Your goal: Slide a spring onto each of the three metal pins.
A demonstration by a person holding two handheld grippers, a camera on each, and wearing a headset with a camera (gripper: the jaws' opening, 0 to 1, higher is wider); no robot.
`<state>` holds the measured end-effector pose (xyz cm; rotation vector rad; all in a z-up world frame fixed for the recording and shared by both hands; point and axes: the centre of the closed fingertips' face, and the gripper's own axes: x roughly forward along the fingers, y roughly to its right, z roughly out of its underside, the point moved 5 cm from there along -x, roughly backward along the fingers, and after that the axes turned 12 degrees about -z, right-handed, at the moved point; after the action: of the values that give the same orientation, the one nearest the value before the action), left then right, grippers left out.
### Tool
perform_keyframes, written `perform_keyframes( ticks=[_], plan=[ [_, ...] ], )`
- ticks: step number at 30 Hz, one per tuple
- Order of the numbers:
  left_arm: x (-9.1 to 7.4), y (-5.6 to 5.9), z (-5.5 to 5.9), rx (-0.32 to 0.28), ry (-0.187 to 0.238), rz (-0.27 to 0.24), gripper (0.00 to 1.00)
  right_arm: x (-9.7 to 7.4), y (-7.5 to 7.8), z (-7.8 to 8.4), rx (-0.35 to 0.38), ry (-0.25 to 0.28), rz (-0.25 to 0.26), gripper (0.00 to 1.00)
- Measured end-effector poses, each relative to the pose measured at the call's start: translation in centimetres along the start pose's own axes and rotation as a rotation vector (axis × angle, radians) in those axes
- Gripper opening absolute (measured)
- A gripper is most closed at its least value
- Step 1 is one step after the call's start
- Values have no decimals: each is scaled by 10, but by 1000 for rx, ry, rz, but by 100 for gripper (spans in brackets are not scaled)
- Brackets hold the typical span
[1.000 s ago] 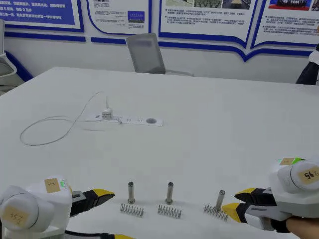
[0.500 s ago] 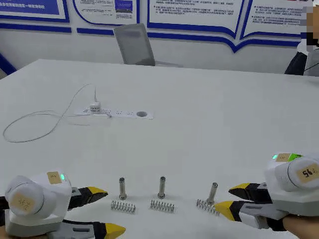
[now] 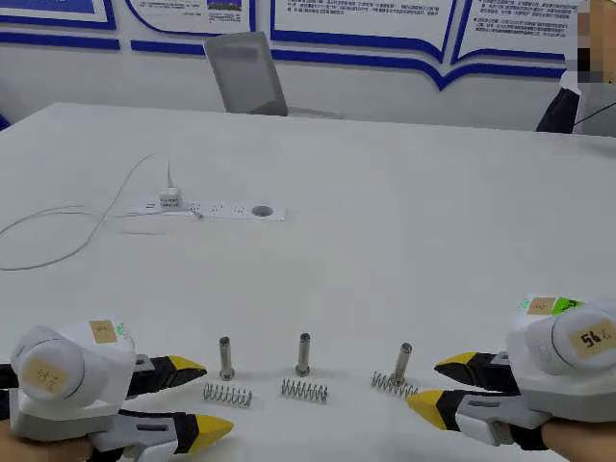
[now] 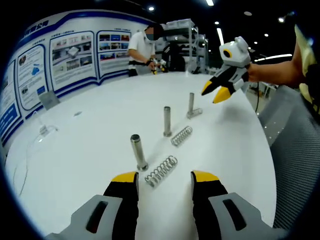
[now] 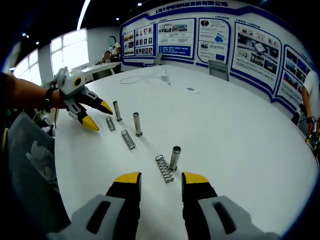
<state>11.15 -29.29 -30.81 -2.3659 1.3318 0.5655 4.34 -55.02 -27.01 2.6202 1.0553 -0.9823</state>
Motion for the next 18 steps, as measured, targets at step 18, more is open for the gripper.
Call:
perform_keyframes(
  ticks=[18],
  plan=[
    [4,-1,5,5,-41,9,32,3,0,2,2,-3,-10,32]
  ],
)
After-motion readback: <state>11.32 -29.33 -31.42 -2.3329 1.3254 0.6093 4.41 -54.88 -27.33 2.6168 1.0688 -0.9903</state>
